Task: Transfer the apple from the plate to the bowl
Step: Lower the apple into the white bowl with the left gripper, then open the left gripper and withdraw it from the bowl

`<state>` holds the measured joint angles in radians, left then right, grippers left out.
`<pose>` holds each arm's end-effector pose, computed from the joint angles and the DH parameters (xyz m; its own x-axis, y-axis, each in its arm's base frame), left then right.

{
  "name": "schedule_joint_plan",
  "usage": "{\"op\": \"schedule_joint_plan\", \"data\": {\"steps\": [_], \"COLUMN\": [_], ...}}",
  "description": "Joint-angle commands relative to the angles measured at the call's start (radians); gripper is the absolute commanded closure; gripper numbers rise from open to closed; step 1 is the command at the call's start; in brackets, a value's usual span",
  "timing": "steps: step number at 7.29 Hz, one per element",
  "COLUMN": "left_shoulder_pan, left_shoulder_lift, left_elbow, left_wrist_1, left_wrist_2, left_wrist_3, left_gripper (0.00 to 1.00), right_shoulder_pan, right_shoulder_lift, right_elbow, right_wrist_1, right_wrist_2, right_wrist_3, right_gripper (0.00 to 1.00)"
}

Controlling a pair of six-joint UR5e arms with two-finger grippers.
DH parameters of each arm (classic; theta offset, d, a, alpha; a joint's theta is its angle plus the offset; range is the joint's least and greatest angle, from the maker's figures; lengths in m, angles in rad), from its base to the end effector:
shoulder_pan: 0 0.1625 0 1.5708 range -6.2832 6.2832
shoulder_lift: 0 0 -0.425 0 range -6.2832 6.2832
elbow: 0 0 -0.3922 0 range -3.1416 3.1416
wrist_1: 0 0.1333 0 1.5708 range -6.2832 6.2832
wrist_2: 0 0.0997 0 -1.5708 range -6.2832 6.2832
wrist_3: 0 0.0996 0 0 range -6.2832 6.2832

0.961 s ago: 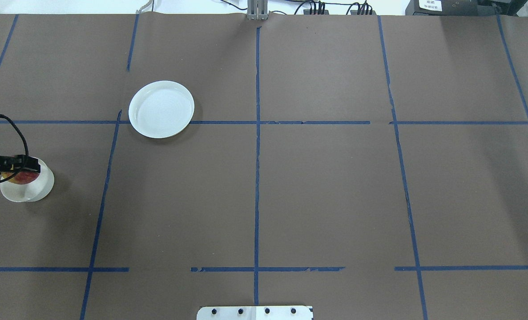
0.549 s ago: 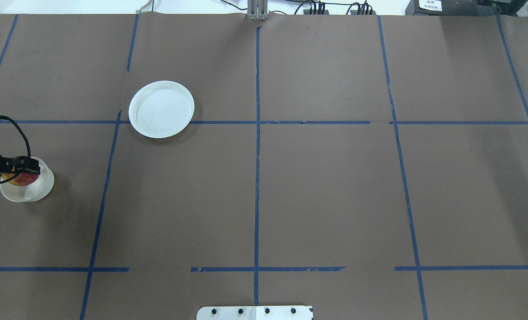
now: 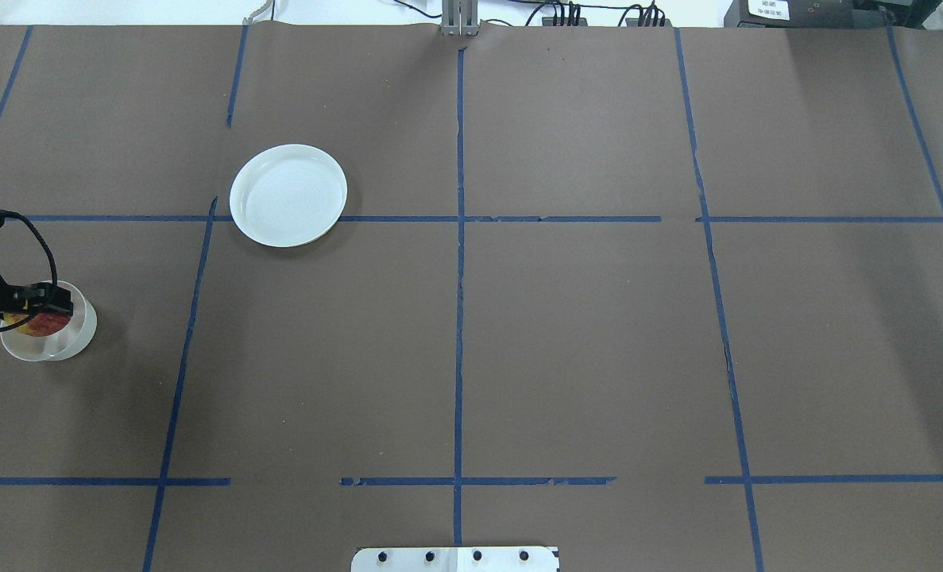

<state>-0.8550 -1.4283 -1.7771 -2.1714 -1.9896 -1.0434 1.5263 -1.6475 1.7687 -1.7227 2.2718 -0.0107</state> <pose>0.2355 -0.4123 0.5683 0.7106 -0.1164 -0.6939 0.1935 0.9805 0.0337 0.0488 -0.4567 0.6180 0.7638 -0.0249 0.6450 0.0526 0.9983 -0.0238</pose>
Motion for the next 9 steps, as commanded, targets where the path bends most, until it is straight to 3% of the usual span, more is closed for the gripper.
{"op": "schedule_joint_plan", "data": {"steps": [1,4,7,8,9], "left_shoulder_pan": [0.004,0.002,-0.056,-0.169,-0.361], "left_shoulder_lift": [-0.001,0.002,0.090,0.120,0.127], "left_elbow": [0.002,-0.005,-0.126,-0.119,-0.076], "left_wrist_1": [0.001,0.004,0.013,0.004,0.007], "left_wrist_2": [0.000,0.000,-0.012,-0.062,-0.122], "left_wrist_3": [0.000,0.000,0.133,0.275,0.500], "left_gripper": [0.13,0.08,0.09,0.09,0.09], "right_shoulder_pan": [0.000,0.000,0.000,0.000,0.000], "right_shoulder_lift": [0.000,0.000,0.000,0.000,0.000], "right_elbow": [0.000,0.000,0.000,0.000,0.000], "right_wrist_1": [0.000,0.000,0.000,0.000,0.000], "right_wrist_2": [0.000,0.000,0.000,0.000,0.000], "right_wrist_3": [0.000,0.000,0.000,0.000,0.000], "right_gripper": [0.00,0.00,0.00,0.00,0.00]}}
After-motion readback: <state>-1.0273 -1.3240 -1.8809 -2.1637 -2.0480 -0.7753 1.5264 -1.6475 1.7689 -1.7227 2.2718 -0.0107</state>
